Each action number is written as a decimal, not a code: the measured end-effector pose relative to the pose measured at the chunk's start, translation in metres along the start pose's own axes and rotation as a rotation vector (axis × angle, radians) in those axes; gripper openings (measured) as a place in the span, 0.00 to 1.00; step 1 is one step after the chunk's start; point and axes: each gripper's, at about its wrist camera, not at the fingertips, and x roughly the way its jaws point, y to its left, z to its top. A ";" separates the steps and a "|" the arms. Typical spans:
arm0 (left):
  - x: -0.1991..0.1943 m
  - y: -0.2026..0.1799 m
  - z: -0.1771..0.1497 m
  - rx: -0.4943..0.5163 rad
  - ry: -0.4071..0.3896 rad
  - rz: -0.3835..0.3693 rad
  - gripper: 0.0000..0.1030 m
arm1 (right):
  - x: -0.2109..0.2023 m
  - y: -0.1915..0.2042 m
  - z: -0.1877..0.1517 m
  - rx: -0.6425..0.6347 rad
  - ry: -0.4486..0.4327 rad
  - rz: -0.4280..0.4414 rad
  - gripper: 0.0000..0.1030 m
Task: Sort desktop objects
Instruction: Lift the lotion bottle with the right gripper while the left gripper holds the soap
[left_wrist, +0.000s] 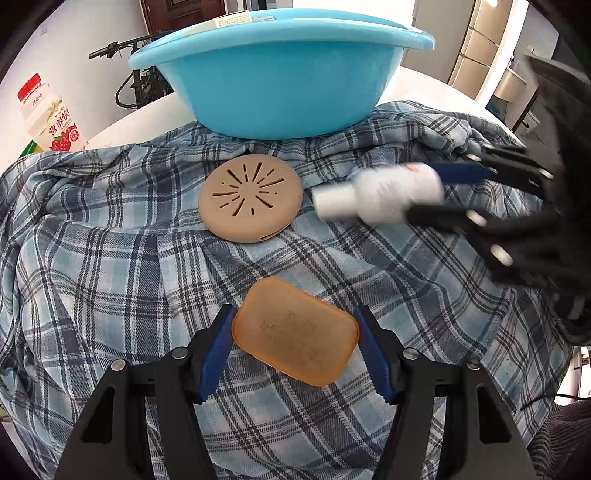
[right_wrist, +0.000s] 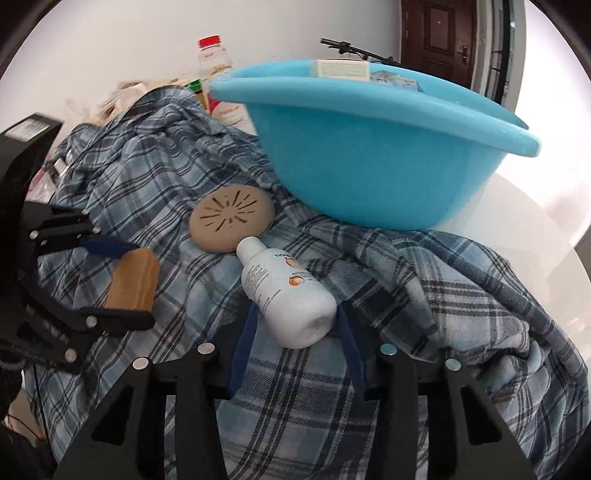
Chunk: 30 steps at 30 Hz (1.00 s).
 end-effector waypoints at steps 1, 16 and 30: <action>0.000 0.001 -0.001 0.000 0.003 0.001 0.65 | -0.005 0.005 -0.004 -0.015 0.004 0.011 0.42; 0.002 -0.011 -0.007 0.030 0.004 0.003 0.65 | -0.027 0.037 -0.046 -0.137 0.033 0.067 0.46; 0.001 -0.014 -0.008 0.036 0.010 -0.001 0.65 | 0.004 0.026 -0.031 -0.124 0.042 0.108 0.53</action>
